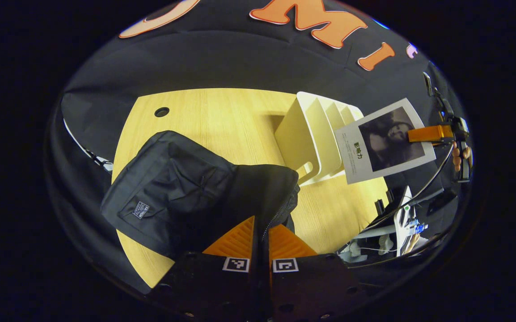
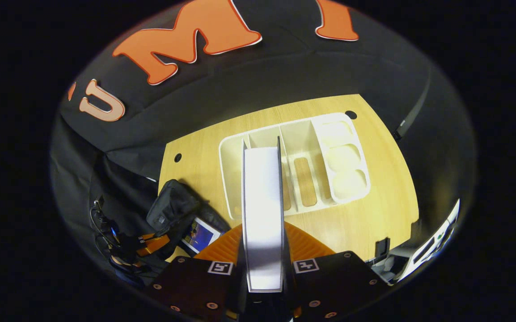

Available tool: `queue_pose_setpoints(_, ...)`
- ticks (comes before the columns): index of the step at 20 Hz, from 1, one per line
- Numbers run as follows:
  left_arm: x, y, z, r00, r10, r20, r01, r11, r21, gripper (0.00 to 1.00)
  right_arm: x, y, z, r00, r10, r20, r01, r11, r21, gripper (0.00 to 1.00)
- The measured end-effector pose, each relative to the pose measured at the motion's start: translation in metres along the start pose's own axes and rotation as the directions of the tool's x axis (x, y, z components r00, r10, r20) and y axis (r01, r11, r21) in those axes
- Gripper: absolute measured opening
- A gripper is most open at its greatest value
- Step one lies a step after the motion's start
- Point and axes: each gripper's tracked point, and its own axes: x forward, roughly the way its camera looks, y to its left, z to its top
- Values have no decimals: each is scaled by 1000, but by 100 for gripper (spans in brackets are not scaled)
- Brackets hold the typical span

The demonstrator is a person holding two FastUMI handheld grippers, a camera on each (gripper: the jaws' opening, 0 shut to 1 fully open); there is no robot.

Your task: Open the schoolbag, grab two books from the bookshelf and put them into the schoolbag.

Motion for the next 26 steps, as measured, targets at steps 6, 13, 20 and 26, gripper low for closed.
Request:
queue_pose_setpoints(6,-7,5,5,999,-46,-11,47,997,68,5,-24,21,-47,997,45,62,-53,992,118,34)
queue_pose_setpoints(13,-11,6,22,998,-59,-26,63,983,170,5,2,59,-107,980,175,94,-193,952,238,34)
queue_pose_setpoints(20,-25,10,34,996,-84,-25,87,976,200,5,63,102,-161,951,302,61,-304,883,359,34)
queue_pose_setpoints(26,-42,20,46,995,-96,-12,97,975,199,5,107,136,-185,919,392,45,-375,831,410,33)
